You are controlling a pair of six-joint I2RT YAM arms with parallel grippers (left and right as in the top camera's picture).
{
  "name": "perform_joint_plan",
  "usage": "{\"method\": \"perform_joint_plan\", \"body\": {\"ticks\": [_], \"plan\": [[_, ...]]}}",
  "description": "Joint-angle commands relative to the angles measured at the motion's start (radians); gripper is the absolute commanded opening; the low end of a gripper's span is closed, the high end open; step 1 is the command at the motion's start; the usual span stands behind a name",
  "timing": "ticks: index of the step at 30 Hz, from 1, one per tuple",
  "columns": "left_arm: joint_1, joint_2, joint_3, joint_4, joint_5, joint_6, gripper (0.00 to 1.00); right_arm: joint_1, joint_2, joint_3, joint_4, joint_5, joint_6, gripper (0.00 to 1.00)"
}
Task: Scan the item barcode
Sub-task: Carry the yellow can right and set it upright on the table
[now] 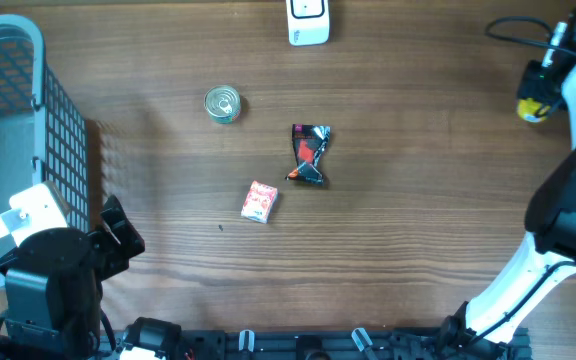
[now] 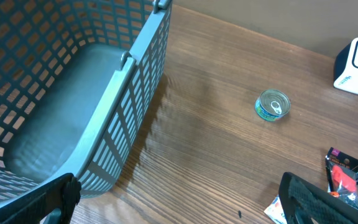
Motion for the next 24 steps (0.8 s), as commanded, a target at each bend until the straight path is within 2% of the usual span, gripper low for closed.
{"method": "perform_joint_plan", "body": {"ticks": [1, 6, 10, 15, 19, 24], "plan": [[-0.005, -0.003, -0.005, 0.002, -0.017, 0.002, 1.0, -0.066, -0.045, 0.005, 0.002, 0.016, 0.024, 0.54], [-0.005, -0.003, -0.005, 0.002, -0.017, 0.002, 1.0, -0.105, -0.04, -0.036, 0.018, -0.029, 0.045, 0.53], [-0.005, -0.003, -0.005, 0.002, -0.017, 0.002, 1.0, -0.105, -0.04, -0.141, 0.108, -0.029, 0.045, 0.57], [-0.005, -0.003, -0.005, 0.002, -0.017, 0.002, 1.0, -0.105, -0.04, -0.213, 0.171, -0.029, 0.045, 0.75], [-0.005, -0.003, -0.005, 0.002, -0.017, 0.002, 1.0, -0.105, -0.04, -0.213, 0.167, -0.029, 0.044, 1.0], [-0.005, -0.003, -0.005, 0.002, -0.018, 0.002, 1.0, -0.105, -0.057, -0.213, 0.143, -0.029, 0.045, 1.0]]}}
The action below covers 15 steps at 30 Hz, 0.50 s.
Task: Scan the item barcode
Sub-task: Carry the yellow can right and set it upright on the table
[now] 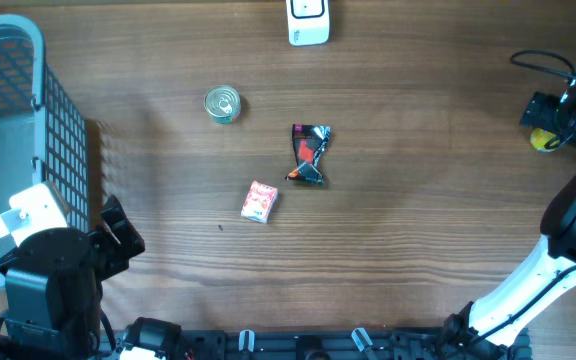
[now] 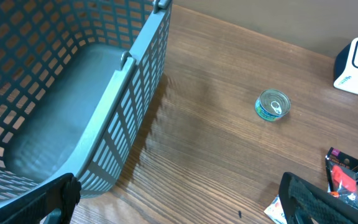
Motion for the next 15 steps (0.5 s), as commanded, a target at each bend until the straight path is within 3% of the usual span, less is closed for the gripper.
{"method": "perform_joint_plan", "body": {"ticks": [1, 7, 10, 15], "plan": [[-0.005, -0.003, -0.005, 0.002, -0.018, 0.002, 1.0, 0.004, -0.07, -0.003, -0.011, -0.008, 0.006, 1.0], [-0.005, -0.003, -0.005, 0.002, -0.04, 0.005, 1.0, 0.012, -0.269, -0.003, -0.052, 0.06, 0.066, 1.0], [-0.005, -0.003, -0.005, 0.002, -0.044, 0.005, 1.0, 0.051, -0.356, -0.003, -0.097, -0.012, 0.082, 1.0], [-0.005, -0.003, -0.005, 0.002, -0.092, 0.005, 1.0, 0.315, -0.481, -0.003, -0.113, -0.075, 0.093, 1.0]]}}
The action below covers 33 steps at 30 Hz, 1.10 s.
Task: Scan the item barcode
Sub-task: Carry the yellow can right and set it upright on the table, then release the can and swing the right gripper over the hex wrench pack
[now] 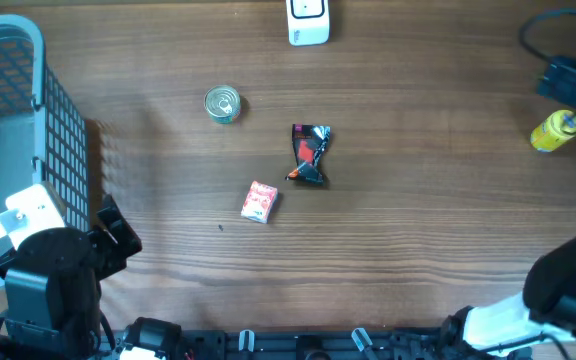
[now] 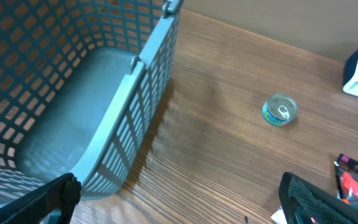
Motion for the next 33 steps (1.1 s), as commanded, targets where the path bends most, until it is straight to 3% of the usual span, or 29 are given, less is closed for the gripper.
{"method": "perform_joint_plan", "body": {"ticks": [1, 6, 9, 11, 12, 18, 25, 33], "plan": [[-0.005, -0.003, -0.005, 0.002, -0.062, 0.005, 1.0, 0.26, -0.098, 0.001, 0.025, -0.045, 0.051, 1.0], [-0.005, -0.003, -0.005, -0.002, -0.062, 0.004, 1.0, 0.826, -0.15, 0.001, 0.121, 0.119, 0.145, 1.0], [-0.005, -0.003, -0.005, -0.01, -0.061, -0.006, 1.0, 1.015, -0.128, 0.001, 0.119, 0.091, 0.138, 1.0], [-0.005, -0.003, -0.005, -0.006, -0.062, -0.02, 1.0, 1.105, -0.109, 0.001, 0.136, 0.103, 0.043, 1.0], [-0.005, -0.003, -0.005, -0.005, -0.062, -0.023, 1.0, 1.134, -0.087, 0.001, 0.157, 0.103, 0.082, 1.0], [-0.005, -0.026, -0.005, -0.01, -0.035, -0.033, 1.0, 1.127, 0.089, 0.001, 0.097, 0.117, 0.397, 0.99], [-0.005, -0.219, -0.005, -0.043, 0.0, -0.024, 1.0, 1.107, 0.192, 0.001, 0.044, 0.124, 0.64, 1.0], [0.031, -0.292, 0.006, -0.031, 0.002, 0.005, 1.0, 0.994, 0.223, 0.001, -0.083, 0.043, 0.729, 1.0]]}}
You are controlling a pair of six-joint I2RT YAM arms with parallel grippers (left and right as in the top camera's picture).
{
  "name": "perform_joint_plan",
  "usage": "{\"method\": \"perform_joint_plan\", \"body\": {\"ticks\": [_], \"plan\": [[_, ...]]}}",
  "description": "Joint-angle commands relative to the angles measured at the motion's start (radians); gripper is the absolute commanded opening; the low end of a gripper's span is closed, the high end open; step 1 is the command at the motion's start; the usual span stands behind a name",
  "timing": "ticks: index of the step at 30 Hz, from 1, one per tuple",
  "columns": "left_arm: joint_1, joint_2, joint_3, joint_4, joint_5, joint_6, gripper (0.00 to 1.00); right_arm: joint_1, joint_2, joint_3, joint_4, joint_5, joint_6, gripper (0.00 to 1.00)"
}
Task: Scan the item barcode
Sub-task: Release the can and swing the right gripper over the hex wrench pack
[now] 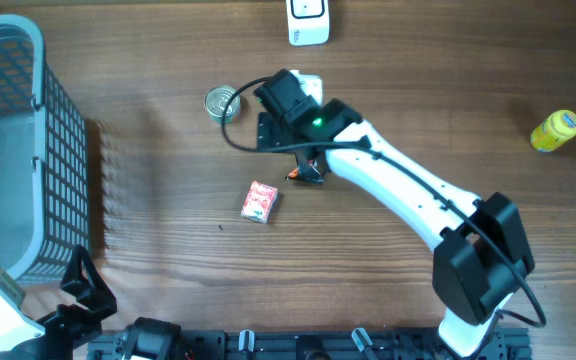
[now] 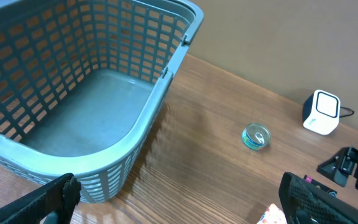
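The white scanner stands at the table's far edge, also seen as a white box in the left wrist view. A black-and-red snack packet lies mid-table, mostly covered by my right arm. My right gripper hangs right over it; its jaws are not clear in any view. It shows as black parts at the left wrist view's right edge. My left gripper is open and empty at the near left corner, beside the basket.
A blue mesh basket fills the left side. A small tin can stands left of the right gripper. A red-and-white box lies nearer the front. A yellow bottle is at the far right.
My right arm was at the far right edge by the yellow bottle; now it reaches across to the middle, over the snack packet. My left arm has drawn back to the near left corner.
At first my right gripper was at the yellow bottle on the far right, and my left gripper stood open beside the basket. Then the bottle lay free with the right arm at the edge. Now the right gripper is over the packet and the left arm sits farther back.
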Motion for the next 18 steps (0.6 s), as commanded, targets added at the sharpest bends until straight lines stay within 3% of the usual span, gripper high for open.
{"method": "perform_joint_plan", "body": {"ticks": [1, 11, 18], "plan": [[0.048, -0.002, 0.01, 0.021, -0.029, 0.016, 1.0, -0.066, 0.028, 0.001, -0.045, -0.048, 0.076, 1.0], [0.151, -0.002, 0.01, 0.068, -0.061, 0.016, 1.0, -0.096, 0.204, 0.001, -0.048, -0.301, 0.15, 1.0], [0.151, -0.002, 0.01, 0.067, -0.061, 0.016, 1.0, -0.096, 0.241, 0.001, -0.051, -0.309, 0.176, 0.99]]}}
